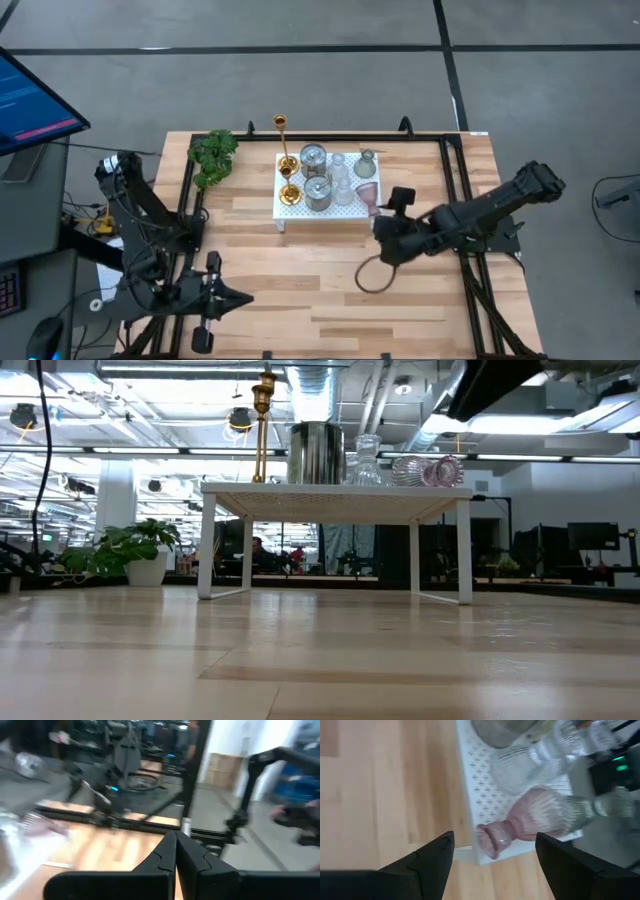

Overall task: Pick & Place candle stick holders
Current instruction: Put the purple glass candle holder on the shelf

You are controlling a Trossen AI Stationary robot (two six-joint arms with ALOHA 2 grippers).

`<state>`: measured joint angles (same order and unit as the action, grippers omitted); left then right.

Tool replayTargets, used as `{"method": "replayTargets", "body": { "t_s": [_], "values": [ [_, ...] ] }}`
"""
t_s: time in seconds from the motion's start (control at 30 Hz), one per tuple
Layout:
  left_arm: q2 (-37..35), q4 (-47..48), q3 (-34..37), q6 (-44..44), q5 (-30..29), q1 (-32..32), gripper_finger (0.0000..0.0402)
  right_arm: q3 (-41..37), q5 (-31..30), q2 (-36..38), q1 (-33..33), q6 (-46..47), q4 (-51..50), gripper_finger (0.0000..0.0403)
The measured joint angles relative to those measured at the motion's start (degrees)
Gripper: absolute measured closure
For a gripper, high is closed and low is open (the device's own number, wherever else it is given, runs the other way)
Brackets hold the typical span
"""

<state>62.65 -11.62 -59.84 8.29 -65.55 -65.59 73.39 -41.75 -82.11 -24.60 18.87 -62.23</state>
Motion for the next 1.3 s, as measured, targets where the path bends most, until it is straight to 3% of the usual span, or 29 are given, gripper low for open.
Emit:
{"method": "replayTargets", "body": {
  "t_s": [0.13, 0.33, 0.47, 0.67, 1.0, 1.3],
  "values": [
    [-6.20, -0.76, 5.35, 5.80, 4.91, 1.65, 0.0399, -0.69, -7.23, -0.59, -2.07, 2.42, -0.57, 0.0133],
    [-13.93, -2.77, 11.49, 6.12, 8.63, 3.41, 0.0399, -2.29, -7.94, -0.90, -1.46, 2.82, 0.44, 0.0133],
    [-15.36, -2.59, 13.22, 4.80, 11.06, 3.26, 0.0399, -6.41, -8.40, -0.90, -4.05, 5.01, 2.54, 0.0133],
    [-17.82, -2.60, 17.22, 4.23, 16.93, 3.26, 0.0399, -10.37, -14.03, -0.94, -5.21, 6.73, 3.11, 0.0133],
    [-21.72, -3.95, 23.05, 4.24, 17.25, 3.30, 0.0399, -12.70, -17.35, -0.94, -4.36, 3.08, 8.95, 0.0133],
    [-21.62, -5.17, 24.77, 4.44, 17.26, 3.30, 0.0399, -12.70, -15.09, -0.94, -2.69, 0.40, 10.90, 0.0135]
  ]
}}
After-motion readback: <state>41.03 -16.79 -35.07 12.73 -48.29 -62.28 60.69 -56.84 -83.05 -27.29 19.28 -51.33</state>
